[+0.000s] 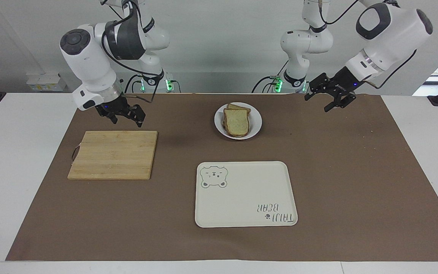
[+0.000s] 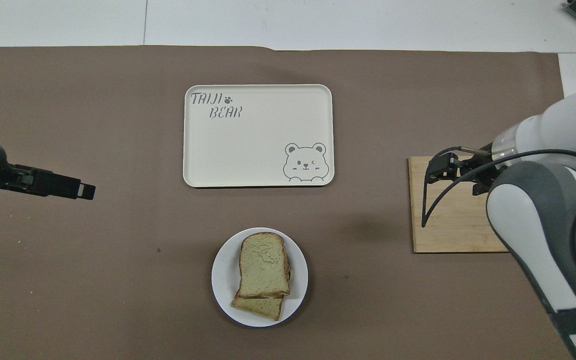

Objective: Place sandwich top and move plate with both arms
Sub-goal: 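Withdraw the right gripper while the left gripper reaches the plate rim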

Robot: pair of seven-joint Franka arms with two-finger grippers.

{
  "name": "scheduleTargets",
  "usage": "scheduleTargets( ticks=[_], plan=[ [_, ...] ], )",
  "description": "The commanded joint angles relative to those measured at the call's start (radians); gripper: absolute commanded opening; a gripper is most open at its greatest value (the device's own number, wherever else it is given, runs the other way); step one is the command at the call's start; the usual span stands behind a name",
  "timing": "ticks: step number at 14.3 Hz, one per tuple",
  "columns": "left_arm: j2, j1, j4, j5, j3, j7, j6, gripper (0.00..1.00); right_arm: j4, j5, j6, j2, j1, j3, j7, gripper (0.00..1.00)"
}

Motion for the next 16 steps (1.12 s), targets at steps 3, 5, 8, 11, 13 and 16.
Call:
scheduleTargets(
  ticks=[3, 5, 8, 11, 13, 16],
  plan=[
    [-0.089, -0.026, -0.291, -0.234, 0.011, 0.198, 0.148, 1.0, 0.08, -0.037, -0.023, -0.035, -0.043, 0.005, -0.127, 1.0],
    [-0.096, -0.04, -0.357, -0.295, 0.01, 0.228, 0.228, 1.0, 0.118, -0.091, -0.024, -0.035, -0.043, 0.011, -0.127, 1.0],
    [-0.064, -0.034, -0.47, -0.493, 0.011, 0.473, 0.254, 1.0, 0.106, -0.073, -0.033, -0.043, -0.043, 0.01, -0.127, 1.0],
    [-0.008, -0.049, -0.503, -0.53, 0.01, 0.526, 0.277, 1.0, 0.114, -0.089, -0.081, -0.052, -0.045, 0.008, -0.121, 1.0],
    [0.012, -0.066, -0.549, -0.599, 0.01, 0.633, 0.285, 1.0, 0.114, -0.095, -0.081, -0.055, -0.045, -0.003, -0.126, 1.0],
    [-0.02, -0.077, -0.617, -0.615, 0.01, 0.642, 0.311, 0.86, 0.178, -0.105, -0.093, -0.061, -0.047, -0.029, -0.129, 1.0]
  ],
)
